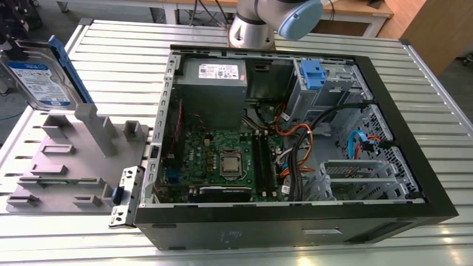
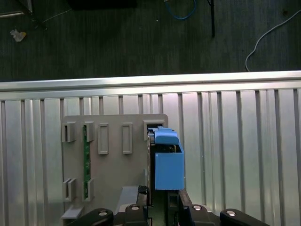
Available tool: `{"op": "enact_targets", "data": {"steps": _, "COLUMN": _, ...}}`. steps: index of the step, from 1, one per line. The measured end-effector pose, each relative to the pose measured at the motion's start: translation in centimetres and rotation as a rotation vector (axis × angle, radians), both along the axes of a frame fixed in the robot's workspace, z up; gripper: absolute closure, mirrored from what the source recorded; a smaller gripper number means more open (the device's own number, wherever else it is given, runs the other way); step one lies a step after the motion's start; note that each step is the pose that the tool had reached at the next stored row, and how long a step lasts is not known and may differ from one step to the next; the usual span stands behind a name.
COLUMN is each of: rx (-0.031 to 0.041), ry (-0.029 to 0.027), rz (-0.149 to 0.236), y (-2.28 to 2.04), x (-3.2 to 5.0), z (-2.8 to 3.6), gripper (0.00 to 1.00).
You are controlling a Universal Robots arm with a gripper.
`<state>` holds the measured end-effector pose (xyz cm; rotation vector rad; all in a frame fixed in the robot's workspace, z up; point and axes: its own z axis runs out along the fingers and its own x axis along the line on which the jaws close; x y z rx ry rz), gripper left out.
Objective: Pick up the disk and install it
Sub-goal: 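Pick up the disk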
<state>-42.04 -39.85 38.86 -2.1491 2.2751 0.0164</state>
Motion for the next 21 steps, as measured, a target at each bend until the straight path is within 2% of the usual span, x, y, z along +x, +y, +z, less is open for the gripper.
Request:
{"op": "enact_targets", "data": {"steps": 16, "rx": 0.0000, "ry": 0.0001, "rz": 0.000, "y": 0.00, "x": 0.00, "z": 0.13, "gripper": 0.65}}
{"op": "enact_targets", "data": {"steps": 21, "rx": -0.0001, "ry": 0.0001, "rz": 0.000, "y": 0.00, "x": 0.00, "z": 0.68, "gripper": 0.65}}
